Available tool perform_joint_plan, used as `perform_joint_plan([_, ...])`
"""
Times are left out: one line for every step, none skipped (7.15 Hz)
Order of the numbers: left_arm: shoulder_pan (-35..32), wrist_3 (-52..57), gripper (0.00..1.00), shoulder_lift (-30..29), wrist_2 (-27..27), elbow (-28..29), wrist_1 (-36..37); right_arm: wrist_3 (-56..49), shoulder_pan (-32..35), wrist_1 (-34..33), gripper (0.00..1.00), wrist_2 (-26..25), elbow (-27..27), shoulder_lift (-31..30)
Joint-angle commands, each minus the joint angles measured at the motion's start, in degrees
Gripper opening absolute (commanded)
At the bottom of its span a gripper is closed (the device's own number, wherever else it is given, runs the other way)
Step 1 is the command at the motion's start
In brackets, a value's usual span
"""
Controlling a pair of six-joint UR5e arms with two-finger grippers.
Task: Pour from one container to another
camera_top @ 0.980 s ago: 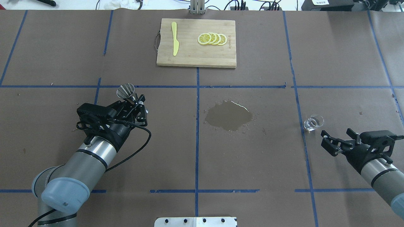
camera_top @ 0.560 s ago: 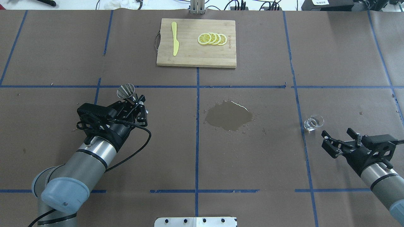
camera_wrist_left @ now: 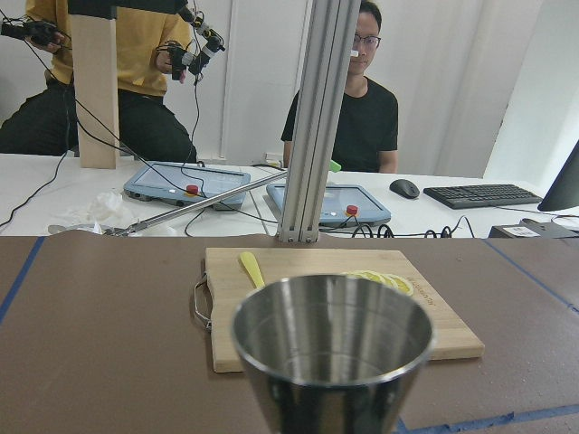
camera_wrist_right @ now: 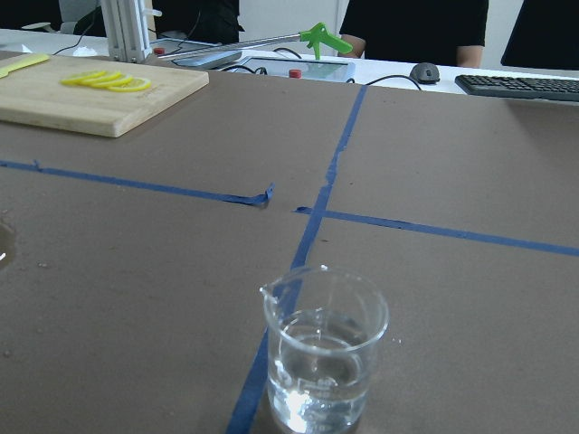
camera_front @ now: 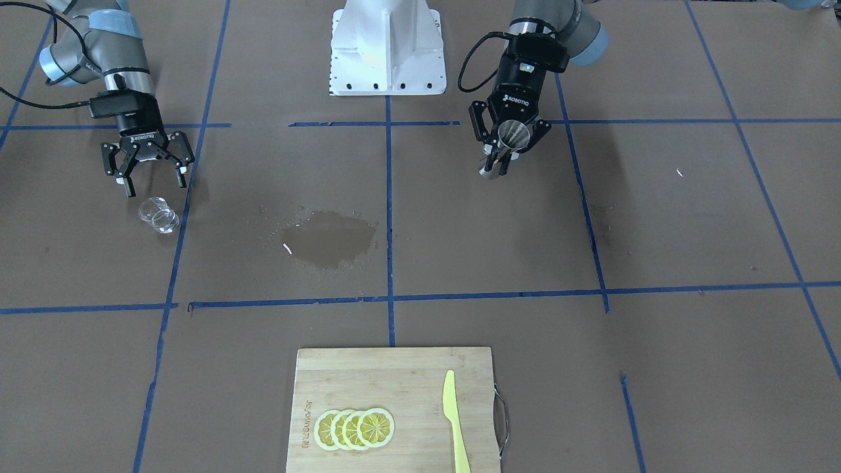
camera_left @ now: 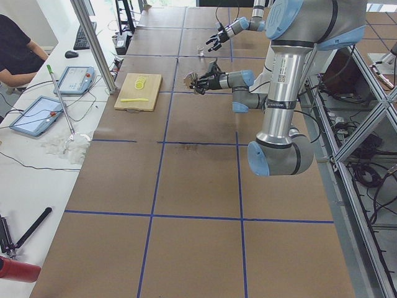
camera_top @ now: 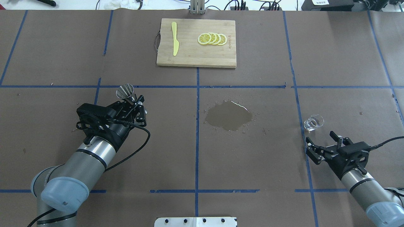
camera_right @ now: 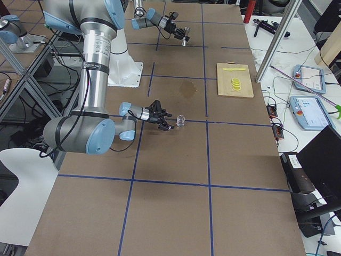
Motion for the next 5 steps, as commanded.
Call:
perform_joint_plan([-0.04,0.0,0.0,0.28,-0.03,0.01,0.0,-7.44,0.24,7.5,1.0,-0.45,-2.98,2.24])
perform_joint_plan([-0.04,0.0,0.0,0.37,0.06,0.01,-0.09,-8.25,0.34,7.42,1.0,-0.54,-1.83,1.89])
perform_joint_plan([-0.04,0.0,0.0,0.37,0.06,0.1,-0.01,-8.6,0.42,7.42,1.0,-0.55,-0.78,1.54])
perform_joint_plan([-0.04,0.0,0.0,0.37,-0.03,0.36,-0.09,-8.61,0.25,7.42,1.0,-1.33,-1.55,1.54])
perform_joint_plan([-0.04,0.0,0.0,0.37,0.06,0.36,-0.09,-8.61,0.34,7.42,1.0,-1.6,-1.64,1.45])
